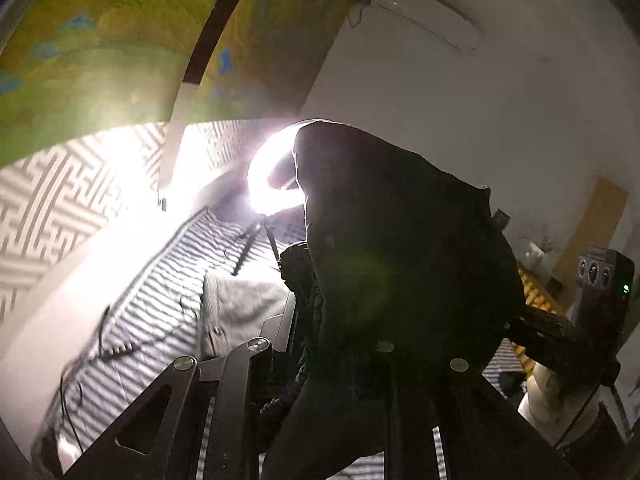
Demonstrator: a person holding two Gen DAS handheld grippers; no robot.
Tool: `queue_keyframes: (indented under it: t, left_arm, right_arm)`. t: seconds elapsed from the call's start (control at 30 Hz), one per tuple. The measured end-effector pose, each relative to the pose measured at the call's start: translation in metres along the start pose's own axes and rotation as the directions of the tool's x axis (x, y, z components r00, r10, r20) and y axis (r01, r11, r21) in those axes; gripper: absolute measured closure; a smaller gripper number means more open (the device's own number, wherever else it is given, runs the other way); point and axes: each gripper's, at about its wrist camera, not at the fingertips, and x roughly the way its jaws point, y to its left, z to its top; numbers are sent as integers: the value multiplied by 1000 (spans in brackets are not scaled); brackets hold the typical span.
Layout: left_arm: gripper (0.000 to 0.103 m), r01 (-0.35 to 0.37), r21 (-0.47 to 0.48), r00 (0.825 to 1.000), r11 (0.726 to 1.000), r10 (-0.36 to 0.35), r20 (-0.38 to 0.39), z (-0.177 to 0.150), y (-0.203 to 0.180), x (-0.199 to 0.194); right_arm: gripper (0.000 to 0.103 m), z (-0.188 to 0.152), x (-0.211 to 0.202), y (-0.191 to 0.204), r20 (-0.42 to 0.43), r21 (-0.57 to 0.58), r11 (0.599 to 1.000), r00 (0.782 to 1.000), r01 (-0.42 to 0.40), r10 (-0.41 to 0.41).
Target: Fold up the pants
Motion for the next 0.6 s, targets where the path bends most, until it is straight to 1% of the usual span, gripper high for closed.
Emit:
queue_keyframes:
  t: [0.07,0.13,0.23,0.33,0.37,0.4,0.47,0.5,0.53,0.57,0.6]
  left_arm:
    - [84,-9,0,1000,1000,9,-10,15,13,25]
    - [84,-16,-5,1000,1000,16,-26,24,25,50]
    - [84,-26,-20,997,999,24,-70,30,47,96]
    - [84,-28,-61,992,998,21,-125,28,73,143]
    - [84,-35,-76,988,997,23,-154,25,85,164]
    - [84,-43,-84,984,995,28,-174,23,91,177]
    - [84,-64,-105,973,992,38,-227,17,109,212]
    - [83,-87,-108,966,990,57,-251,13,118,234]
    - [81,-104,-107,961,989,72,-266,13,124,249]
    - [79,-124,-113,954,986,87,-286,12,130,264]
    - [76,-158,-121,938,980,111,-328,12,138,286]
  right_arm:
    - [96,15,25,-14,-8,21,1000,1000,-12,12]
    - [96,21,49,-33,-24,49,998,999,-25,26]
    - [96,27,97,-57,-64,78,996,997,-42,47]
    - [96,25,150,-84,-114,123,991,992,-48,62]
    - [96,23,164,-91,-130,141,989,989,-48,67]
    - [96,19,182,-101,-154,161,986,985,-49,74]
    - [96,9,217,-119,-199,194,980,976,-45,85]
    - [96,4,232,-126,-223,206,978,971,-41,88]
    - [95,0,244,-132,-241,213,976,966,-40,93]
    - [93,-4,258,-139,-264,221,975,960,-30,90]
    - [91,-10,276,-150,-296,228,974,953,10,60]
